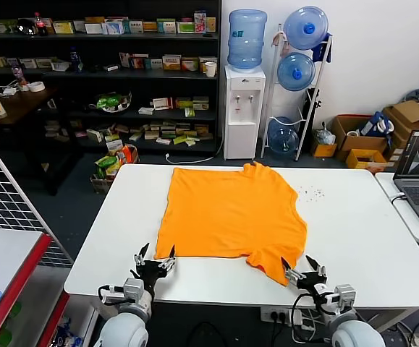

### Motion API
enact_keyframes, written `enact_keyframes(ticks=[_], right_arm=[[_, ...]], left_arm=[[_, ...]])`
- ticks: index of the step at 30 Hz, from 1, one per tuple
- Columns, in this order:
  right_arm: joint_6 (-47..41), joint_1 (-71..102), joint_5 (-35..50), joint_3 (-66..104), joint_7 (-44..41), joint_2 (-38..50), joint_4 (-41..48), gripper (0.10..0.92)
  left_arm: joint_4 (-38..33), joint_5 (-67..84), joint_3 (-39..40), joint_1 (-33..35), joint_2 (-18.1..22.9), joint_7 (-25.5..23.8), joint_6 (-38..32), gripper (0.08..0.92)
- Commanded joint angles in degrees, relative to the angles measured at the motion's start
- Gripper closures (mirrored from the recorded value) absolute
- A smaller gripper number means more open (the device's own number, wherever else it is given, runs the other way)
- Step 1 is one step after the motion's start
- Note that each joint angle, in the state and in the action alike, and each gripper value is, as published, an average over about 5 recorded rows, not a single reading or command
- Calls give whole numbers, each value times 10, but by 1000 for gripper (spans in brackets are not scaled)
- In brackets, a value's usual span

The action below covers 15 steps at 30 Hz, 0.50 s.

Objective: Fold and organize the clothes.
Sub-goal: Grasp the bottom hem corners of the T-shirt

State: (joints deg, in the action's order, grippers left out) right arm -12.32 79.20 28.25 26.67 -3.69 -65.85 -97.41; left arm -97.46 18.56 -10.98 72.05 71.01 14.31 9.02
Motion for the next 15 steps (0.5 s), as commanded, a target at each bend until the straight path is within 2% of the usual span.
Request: enact_keyframes(ticks=[1, 3, 7, 15], right_arm=[[-15, -8, 0, -9, 1, -2, 3, 212], [-17, -6, 1, -9, 2, -2, 1, 237], [-21, -5, 3, -7, 4, -1, -1, 345], [-29, -4, 10, -6, 13, -3, -7, 570]], left_arm=[[17, 29, 3, -14, 3, 2, 30, 177], [26, 29, 3, -17, 6, 4, 33, 177], [41, 26, 0, -20, 7, 10, 37, 199], [44, 25, -5, -13, 1, 14, 42, 414]])
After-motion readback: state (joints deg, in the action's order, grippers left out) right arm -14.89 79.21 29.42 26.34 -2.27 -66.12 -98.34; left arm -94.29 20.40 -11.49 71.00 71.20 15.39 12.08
